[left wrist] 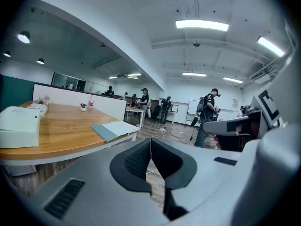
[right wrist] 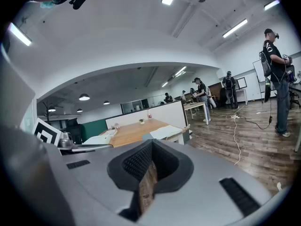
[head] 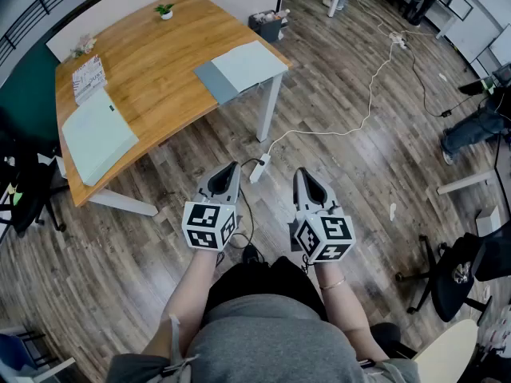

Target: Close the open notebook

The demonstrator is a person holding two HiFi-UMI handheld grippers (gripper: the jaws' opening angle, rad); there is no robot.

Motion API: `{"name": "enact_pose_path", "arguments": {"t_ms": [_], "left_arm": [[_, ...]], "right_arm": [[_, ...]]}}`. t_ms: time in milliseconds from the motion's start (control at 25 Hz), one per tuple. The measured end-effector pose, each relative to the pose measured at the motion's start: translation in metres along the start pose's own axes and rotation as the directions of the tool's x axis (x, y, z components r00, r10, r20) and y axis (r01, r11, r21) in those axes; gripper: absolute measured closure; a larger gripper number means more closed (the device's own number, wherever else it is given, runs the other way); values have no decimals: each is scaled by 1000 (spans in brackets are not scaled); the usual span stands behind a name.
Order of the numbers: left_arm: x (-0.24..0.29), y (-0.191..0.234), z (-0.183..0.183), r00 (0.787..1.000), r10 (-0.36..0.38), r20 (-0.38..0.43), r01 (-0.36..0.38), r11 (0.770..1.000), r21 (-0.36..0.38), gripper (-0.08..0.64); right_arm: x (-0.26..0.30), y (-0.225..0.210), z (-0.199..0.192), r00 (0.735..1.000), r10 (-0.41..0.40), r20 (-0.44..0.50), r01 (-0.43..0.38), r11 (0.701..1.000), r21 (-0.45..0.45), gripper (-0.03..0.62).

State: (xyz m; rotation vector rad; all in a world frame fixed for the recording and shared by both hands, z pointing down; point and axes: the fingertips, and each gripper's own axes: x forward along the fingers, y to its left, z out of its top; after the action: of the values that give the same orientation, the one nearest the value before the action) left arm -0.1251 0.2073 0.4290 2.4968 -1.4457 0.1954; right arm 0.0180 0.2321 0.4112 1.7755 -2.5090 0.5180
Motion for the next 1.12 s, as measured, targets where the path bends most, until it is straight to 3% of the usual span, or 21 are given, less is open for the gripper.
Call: {"name": "enact_pose_path", "arguments": {"t_ms": [280, 560, 760, 1120], "left_arm": [[1, 0, -1, 1000, -12, 3, 12, 1000, -7, 534], [-3, 3, -5, 1000, -17, 3, 17, 1000, 1, 533], [-5, 3, -8, 1000, -13, 3, 13, 1000, 26, 529], [6, 14, -7, 1000, 12, -9, -12, 1000, -1, 415]], "right_arm": [[0, -3, 1, 1000, -14, 13, 14, 1000, 22, 589], [-3, -11, -3, 996, -89, 24, 88, 996, 26, 584], [-5, -12, -8, 996, -94, 7, 94, 994, 52, 515], [6, -26, -9, 996, -90, -25, 92, 993, 71, 480]]}}
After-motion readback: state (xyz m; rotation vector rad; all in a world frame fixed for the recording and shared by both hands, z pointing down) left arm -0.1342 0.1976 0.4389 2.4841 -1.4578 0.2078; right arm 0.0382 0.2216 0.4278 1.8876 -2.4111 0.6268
